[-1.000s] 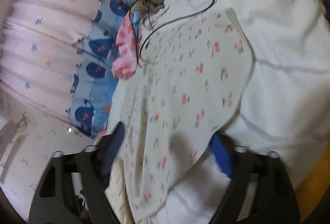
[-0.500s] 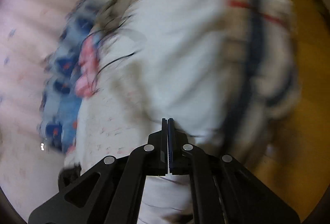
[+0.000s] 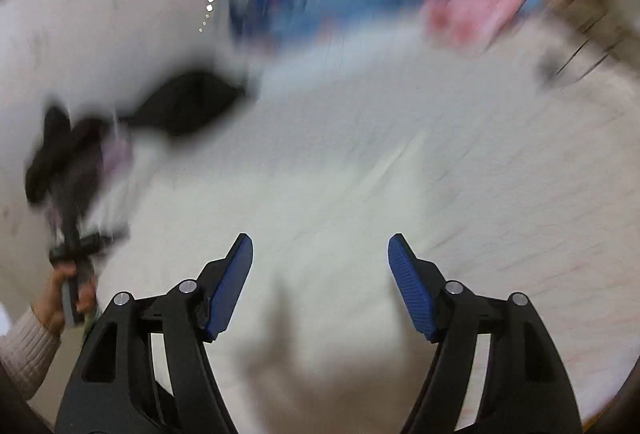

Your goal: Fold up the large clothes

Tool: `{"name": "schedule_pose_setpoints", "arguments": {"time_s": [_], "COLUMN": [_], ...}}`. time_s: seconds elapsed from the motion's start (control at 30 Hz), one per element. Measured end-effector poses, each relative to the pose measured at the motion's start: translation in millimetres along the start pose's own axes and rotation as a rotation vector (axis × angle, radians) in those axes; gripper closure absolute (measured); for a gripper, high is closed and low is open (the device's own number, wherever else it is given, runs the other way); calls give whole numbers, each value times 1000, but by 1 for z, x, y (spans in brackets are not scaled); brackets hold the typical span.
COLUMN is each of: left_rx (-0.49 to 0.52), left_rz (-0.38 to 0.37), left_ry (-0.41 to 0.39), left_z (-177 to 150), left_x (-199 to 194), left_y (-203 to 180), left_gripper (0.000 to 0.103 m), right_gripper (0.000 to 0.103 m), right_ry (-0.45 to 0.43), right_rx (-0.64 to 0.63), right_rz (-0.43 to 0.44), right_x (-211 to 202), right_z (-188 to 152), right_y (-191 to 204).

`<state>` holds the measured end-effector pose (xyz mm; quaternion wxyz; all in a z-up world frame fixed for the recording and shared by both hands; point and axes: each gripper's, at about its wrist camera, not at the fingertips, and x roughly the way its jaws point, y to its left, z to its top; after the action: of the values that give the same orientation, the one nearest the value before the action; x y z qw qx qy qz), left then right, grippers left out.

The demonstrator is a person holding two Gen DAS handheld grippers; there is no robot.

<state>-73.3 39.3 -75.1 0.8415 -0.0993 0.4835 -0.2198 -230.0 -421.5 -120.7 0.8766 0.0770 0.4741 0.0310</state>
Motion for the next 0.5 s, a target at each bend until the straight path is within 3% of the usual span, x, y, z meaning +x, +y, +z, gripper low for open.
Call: {"name": "schedule_pose_setpoints", "arguments": {"time_s": [0.03, 0.07, 0.13, 0.17, 0.23, 0.3, 0.33, 0.4, 0.47, 0.5], "left_rx": [-3, -16, -24, -13, 41, 63, 64, 90, 132, 155], "left_rz": [-6, -14, -25, -22, 27, 52, 63, 102, 139, 160], "left_ry": [8, 18, 13, -18, -76, -64, -47, -16, -50, -52], "left_z": [0, 1, 4, 5, 7, 8, 7, 1, -5, -4], "left_x": [-2, -6, -21, -29, -40, -32, -25, -10, -14, -20], "left_y": [1, 3, 8, 8, 5, 4, 4, 1, -7, -11], "left_gripper": [12, 12, 12, 12, 11, 11, 11, 10, 9, 9], "right_gripper": [32, 32, 32, 32, 31, 22, 14, 12, 11, 11], "right_ry": [-52, -39, -6, -52, -148, -172, -145, 66, 63, 69], "right_rx": [-81, -75, 40, 31, -84, -132, -138, -172, -229, -201], "right_rz": [-72, -81, -41, -18, -84, -61, -39, -50, -97, -67], "right_x": [1, -2, -24, -40, -64, -60, -46, 15, 16, 5], "right_z": [-5, -1, 13, 18, 30, 37, 37, 26, 20, 27], "right_y": [13, 15, 7, 13, 39, 58, 68, 84, 96, 94]}}
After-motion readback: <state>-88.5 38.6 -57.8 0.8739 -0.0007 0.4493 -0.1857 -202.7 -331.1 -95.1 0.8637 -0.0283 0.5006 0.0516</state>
